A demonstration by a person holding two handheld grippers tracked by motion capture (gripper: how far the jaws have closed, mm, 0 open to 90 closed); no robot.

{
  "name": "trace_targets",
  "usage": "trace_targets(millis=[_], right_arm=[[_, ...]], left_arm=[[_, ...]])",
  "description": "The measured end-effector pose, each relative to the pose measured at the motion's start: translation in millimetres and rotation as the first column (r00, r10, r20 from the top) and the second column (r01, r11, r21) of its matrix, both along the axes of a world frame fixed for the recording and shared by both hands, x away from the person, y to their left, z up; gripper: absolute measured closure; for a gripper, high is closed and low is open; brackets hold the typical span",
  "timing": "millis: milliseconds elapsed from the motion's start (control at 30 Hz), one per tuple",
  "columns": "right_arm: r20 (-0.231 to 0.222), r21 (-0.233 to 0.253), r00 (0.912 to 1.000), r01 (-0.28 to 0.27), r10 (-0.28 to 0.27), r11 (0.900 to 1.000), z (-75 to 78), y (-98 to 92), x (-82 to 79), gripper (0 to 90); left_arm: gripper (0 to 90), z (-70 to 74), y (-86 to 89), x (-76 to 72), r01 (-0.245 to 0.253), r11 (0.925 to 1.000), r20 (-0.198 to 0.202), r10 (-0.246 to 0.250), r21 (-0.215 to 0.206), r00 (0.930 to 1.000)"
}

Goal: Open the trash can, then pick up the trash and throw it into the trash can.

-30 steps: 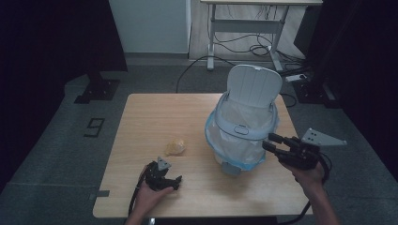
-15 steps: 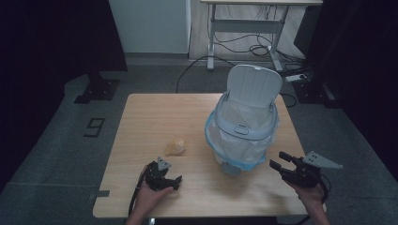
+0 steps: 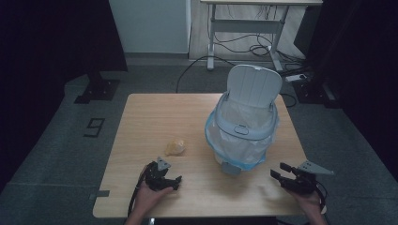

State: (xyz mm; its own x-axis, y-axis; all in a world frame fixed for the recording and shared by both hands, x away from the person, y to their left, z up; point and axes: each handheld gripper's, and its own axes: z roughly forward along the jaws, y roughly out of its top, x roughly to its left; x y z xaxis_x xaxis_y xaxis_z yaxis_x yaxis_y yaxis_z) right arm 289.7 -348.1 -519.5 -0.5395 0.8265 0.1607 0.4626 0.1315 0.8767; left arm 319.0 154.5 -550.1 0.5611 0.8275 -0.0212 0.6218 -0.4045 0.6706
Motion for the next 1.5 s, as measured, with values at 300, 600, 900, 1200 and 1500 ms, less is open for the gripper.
trace_targets(millis=[300, 600, 900, 1200, 1500], right_arm=[[-0.01, -0.018, 0.9999, 0.007, -0.007, 1.0, -3.9, -2.3, 1.7, 38.2], [-0.041, -0.024, 0.9985, 0.037, -0.038, 0.999, -11.1, -5.3, 4.2, 37.9], [-0.058, -0.034, 0.998, 0.022, -0.024, 0.999, -15.5, -4.2, 6.4, 37.8], [-0.066, -0.032, 0.9976, 0.02, -0.022, 0.999, -15.0, -2.8, 6.2, 37.7], [-0.088, -0.027, 0.9959, 0.02, -0.023, 0.999, -16.6, -2.7, 6.7, 37.7]], left_arm=[[14.1, 9.3, 5.2, -1.1, -0.026, 0.9996, 0.004, 0.026, -0.014, 0.9997], [13.7, 24.2, 20.5, -4.8, -0.061, 0.9962, 0.05, 0.064, -0.063, 0.9967], [5.9, 33.1, 23.0, 11.3, -0.109, 0.9885, 0.044, 0.115, -0.104, 0.9925], [4.6, 38.5, 12.9, 37.7, -0.107, 0.9901, 0.03, 0.11, -0.091, 0.9935], [3.1, 39.7, -4.9, 65.3, -0.096, 0.9918, 0.009, 0.097, -0.085, 0.9952]])
